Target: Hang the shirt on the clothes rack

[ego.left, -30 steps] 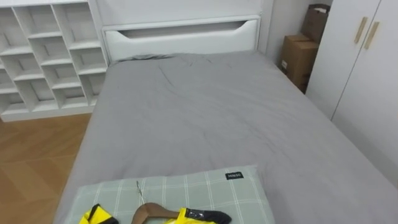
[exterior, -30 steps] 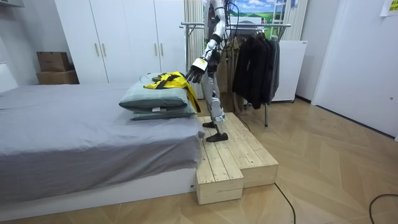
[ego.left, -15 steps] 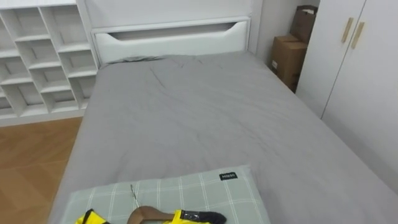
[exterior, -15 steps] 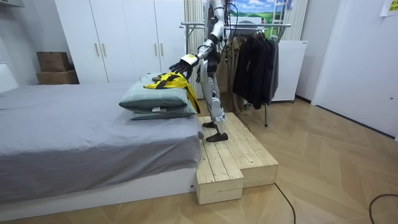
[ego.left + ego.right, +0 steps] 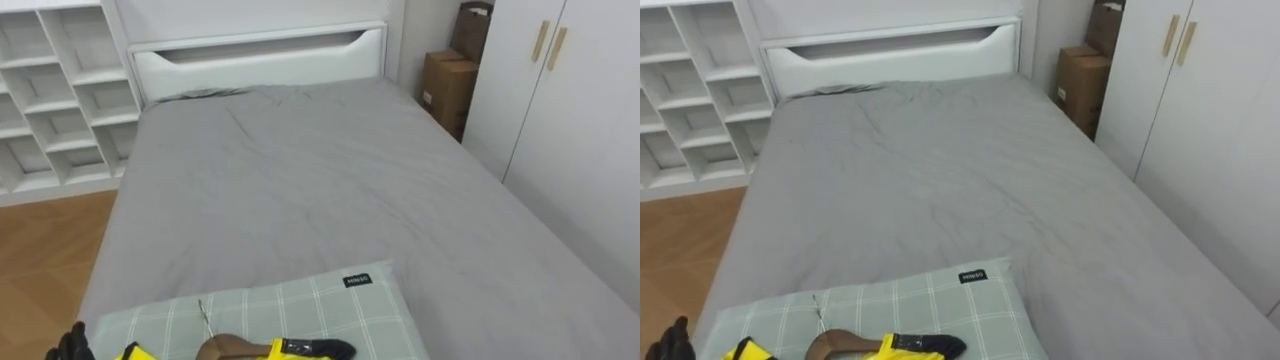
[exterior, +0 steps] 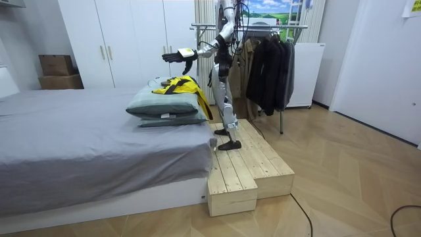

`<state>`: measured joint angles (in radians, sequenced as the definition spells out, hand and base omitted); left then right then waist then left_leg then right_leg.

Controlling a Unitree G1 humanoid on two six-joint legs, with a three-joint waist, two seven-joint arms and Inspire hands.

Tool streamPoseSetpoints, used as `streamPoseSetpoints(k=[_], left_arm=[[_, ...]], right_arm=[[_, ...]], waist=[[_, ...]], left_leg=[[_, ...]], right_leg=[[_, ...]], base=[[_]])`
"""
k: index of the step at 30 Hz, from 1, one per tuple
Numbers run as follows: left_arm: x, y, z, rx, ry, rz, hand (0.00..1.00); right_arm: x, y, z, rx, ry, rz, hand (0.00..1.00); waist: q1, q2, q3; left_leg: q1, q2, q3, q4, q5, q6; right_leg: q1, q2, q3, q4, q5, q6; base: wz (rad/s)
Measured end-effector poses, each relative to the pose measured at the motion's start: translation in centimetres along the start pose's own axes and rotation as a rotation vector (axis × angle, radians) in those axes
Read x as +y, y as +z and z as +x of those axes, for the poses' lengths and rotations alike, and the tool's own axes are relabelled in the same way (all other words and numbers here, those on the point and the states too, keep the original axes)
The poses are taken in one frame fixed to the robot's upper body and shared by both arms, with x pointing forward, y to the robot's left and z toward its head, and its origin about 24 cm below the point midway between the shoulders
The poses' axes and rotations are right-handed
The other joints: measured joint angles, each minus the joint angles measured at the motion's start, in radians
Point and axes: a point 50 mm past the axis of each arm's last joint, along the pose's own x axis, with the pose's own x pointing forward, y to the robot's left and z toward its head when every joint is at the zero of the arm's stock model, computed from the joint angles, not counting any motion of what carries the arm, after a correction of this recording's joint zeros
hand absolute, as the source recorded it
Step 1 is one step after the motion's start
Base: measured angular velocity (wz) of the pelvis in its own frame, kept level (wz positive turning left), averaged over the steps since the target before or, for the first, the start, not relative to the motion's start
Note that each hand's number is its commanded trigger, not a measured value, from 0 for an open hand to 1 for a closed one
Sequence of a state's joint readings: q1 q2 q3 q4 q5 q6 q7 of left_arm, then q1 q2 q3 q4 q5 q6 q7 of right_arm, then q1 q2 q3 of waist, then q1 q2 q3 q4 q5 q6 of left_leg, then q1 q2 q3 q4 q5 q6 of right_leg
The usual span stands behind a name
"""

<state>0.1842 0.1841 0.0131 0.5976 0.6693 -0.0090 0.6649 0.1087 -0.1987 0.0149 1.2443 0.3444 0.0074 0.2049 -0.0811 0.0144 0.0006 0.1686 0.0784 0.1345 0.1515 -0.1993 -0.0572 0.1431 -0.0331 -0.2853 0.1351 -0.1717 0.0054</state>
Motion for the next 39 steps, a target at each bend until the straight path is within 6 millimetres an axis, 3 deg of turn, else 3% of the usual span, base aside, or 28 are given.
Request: streamPoseSetpoints(k=[7, 14, 26, 30, 31, 39], left_arm=[[-0.2, 0.4, 0.3, -0.022, -0.005, -0.013, 0.0], [-1.1, 0.1, -0.2, -0.026, -0.07, 0.032, 0.0], [-1.7, -0.1, -0.4, -0.025, -0.108, 0.081, 0.0], [-1.9, 0.0, -0.4, -0.028, -0.122, 0.103, 0.0], [-1.9, 0.2, -0.4, -0.029, -0.123, 0.104, 0.0], [-1.8, 2.1, 0.9, -0.061, -0.096, 0.075, 0.0]], right_arm=[[0.0, 0.2, 0.0, -0.025, -0.007, -0.005, 0.0], [0.0, 0.2, 0.0, -0.028, -0.002, -0.005, 0.0], [0.0, -0.2, -0.1, -0.024, 0.001, 0.034, 0.0], [0.1, -0.2, 0.0, -0.024, 0.003, 0.069, 0.0], [0.1, -0.2, 0.0, -0.024, 0.004, 0.07, 0.0], [0.6, -0.3, 0.1, -0.021, 0.018, 0.086, 0.0]], waist=[[-0.01, 0.005, 0.0072], [-0.027, 0.008, 0.0091], [-0.034, 0.012, 0.0063], [-0.054, 0.01, 0.0036], [-0.055, 0.016, -0.0009], [-0.063, 0.001, -0.0043]], left_leg=[[0.001, 0.0, 0.005, 0.0, 0.0, 0.0], [0.0, 0.0, 0.006, -0.001, 0.0, 0.0], [0.008, -0.001, 0.019, -0.005, 0.0, 0.0], [0.0, -0.002, 0.027, -0.007, 0.0, 0.0], [-0.003, -0.002, 0.029, -0.007, 0.0, 0.0], [-0.008, -0.001, 0.031, -0.007, 0.0, 0.0]], right_leg=[[-0.001, 0.0, 0.008, 0.001, 0.001, 0.001], [-0.003, 0.0, 0.011, 0.001, 0.001, 0.001], [-0.003, 0.0, 0.024, 0.0, 0.002, 0.002], [-0.014, 0.0, 0.029, 0.002, 0.003, 0.004], [-0.02, 0.001, 0.034, 0.004, 0.004, 0.004], [-0.029, 0.001, 0.038, 0.006, 0.006, 0.004]], base=[[-0.02], [0.0], [-0.02], [-0.03], [-0.11], [-0.01]])
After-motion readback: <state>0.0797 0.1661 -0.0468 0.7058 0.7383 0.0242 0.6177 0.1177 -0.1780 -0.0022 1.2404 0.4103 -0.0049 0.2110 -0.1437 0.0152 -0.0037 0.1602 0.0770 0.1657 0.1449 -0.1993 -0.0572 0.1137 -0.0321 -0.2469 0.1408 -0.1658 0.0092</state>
